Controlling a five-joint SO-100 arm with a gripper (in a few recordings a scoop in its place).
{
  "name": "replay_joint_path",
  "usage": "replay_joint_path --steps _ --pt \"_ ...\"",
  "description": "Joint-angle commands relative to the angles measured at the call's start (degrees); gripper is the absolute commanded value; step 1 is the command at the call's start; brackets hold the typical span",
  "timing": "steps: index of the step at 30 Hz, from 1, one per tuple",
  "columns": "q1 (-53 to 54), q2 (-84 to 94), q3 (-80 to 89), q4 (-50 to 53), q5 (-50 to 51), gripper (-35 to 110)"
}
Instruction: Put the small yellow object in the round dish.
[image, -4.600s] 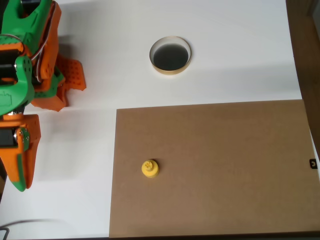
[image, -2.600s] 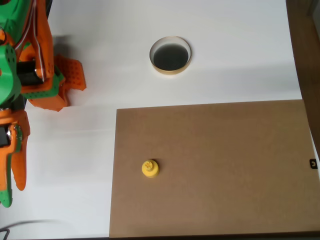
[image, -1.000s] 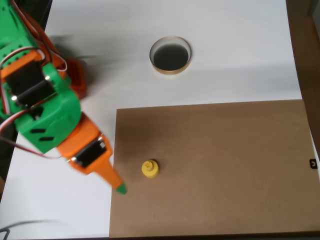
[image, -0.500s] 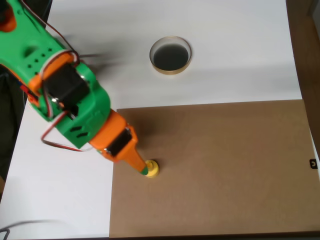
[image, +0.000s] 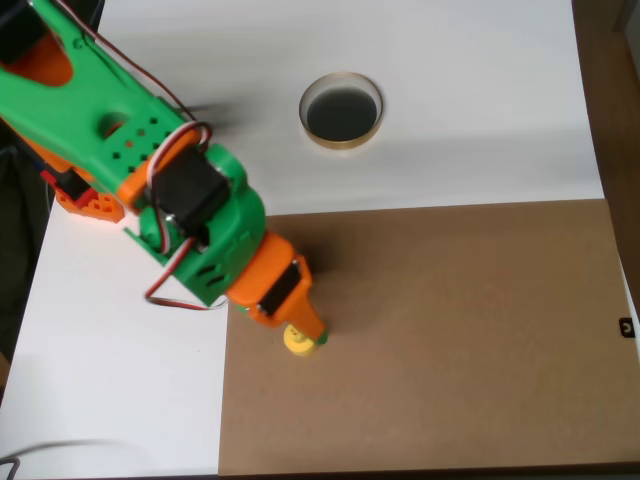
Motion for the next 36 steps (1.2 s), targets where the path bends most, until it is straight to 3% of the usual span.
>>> replay_joint_path --steps 1,23,36 --pt "-1.2 0.1 -3.9 0.4 0.1 23" --pt "1.1 -12.1 -11.2 -2.3 -1.6 20" --pt "1.4 -14.0 -12.5 -2.5 -1.2 9"
